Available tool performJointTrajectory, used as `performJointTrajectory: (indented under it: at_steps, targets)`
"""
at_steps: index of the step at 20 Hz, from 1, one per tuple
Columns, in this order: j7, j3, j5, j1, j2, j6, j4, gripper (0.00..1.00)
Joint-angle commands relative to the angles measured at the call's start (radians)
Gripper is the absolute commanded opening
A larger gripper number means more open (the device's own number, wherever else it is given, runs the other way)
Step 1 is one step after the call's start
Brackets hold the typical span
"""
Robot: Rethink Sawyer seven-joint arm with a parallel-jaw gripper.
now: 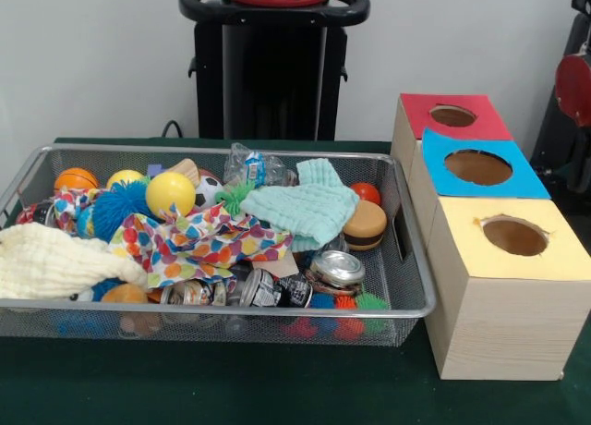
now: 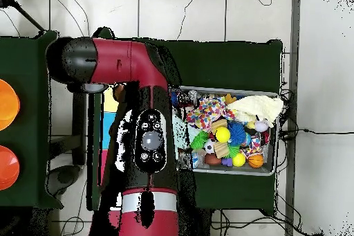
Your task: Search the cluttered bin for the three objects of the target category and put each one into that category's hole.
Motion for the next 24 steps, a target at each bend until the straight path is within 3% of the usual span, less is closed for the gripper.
performJointTrajectory:
  at_steps: [1, 12, 24]
  targets:
    - [0.290, -0.033, -0.014, 0.015, -0.002, 0.089, -0.012, 1.00]
    - [0.262, -0.030, 0.012, 0.010, 0.035, 0.127, -0.068, 1.00]
    - [0.036, 0.033, -0.020, -0.128, 0.154, 0.195, -0.225, 1.00]
